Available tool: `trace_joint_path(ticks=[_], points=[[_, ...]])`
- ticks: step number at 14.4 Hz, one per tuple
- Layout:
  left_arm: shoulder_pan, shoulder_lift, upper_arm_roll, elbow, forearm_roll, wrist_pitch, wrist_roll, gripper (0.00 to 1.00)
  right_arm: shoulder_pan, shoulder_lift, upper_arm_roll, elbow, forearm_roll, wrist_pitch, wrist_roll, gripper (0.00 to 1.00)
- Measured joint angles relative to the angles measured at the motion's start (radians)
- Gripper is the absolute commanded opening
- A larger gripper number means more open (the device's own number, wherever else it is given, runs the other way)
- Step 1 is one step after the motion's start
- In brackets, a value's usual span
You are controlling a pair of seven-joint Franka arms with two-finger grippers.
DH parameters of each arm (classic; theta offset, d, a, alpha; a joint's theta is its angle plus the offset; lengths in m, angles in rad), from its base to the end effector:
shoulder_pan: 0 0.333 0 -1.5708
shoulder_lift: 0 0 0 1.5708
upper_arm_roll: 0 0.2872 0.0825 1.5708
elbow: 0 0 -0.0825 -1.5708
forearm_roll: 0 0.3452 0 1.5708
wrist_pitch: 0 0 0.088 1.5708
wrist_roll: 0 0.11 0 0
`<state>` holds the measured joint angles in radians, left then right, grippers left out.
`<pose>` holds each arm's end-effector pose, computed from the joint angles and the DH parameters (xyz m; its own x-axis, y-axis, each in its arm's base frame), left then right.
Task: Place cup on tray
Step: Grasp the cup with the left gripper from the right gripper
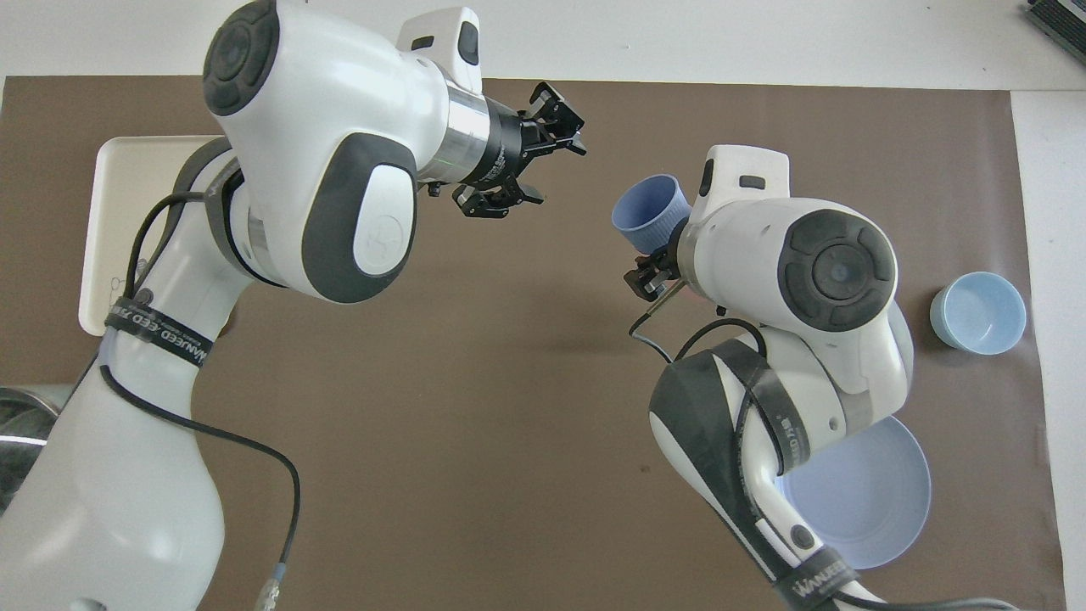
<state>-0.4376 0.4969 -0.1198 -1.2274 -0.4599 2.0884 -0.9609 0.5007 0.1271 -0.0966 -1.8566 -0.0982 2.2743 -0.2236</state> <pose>0.5797 -0.3650 0.5119 0.8457 0.4807 -0.2320 0.5252 -0.6720 0.5221 0.5366 0.2288 0.4648 0.7369 0.6266 0.2538 0.6061 -0.7786 0.1623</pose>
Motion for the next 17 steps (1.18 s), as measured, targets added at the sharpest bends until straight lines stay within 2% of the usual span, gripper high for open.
trace_joint_path(ticks=[8,9,11,12,14,15,17], points=[[-0.039,0.014,-0.009,0.004,0.0,-0.079,-0.004,0.6,0.015,-0.002,-0.001,0.01,-0.01,-0.018,0.0,0.0],[-0.039,0.014,-0.019,0.004,0.0,-0.085,-0.004,0.55,0.014,-0.002,-0.001,0.01,-0.01,-0.018,0.0,0.0],[-0.041,0.014,-0.043,0.003,0.0,-0.087,-0.004,0.35,0.014,-0.002,-0.001,0.011,-0.01,-0.018,0.0,0.0],[-0.042,0.014,-0.054,0.002,0.0,-0.087,-0.004,0.29,0.014,-0.002,-0.001,0.011,-0.01,-0.018,0.0,0.0],[-0.045,0.012,-0.065,-0.006,0.0,-0.087,-0.004,0.06,0.014,-0.002,-0.001,0.011,-0.01,-0.018,0.0,0.0],[-0.046,0.012,-0.066,-0.01,0.0,-0.087,-0.004,0.0,0.014,-0.002,-0.001,0.011,-0.01,-0.018,0.0,0.0],[-0.042,0.012,-0.062,-0.013,0.0,-0.081,-0.004,0.0,0.013,-0.003,-0.003,0.011,-0.012,-0.021,0.0,0.0]])
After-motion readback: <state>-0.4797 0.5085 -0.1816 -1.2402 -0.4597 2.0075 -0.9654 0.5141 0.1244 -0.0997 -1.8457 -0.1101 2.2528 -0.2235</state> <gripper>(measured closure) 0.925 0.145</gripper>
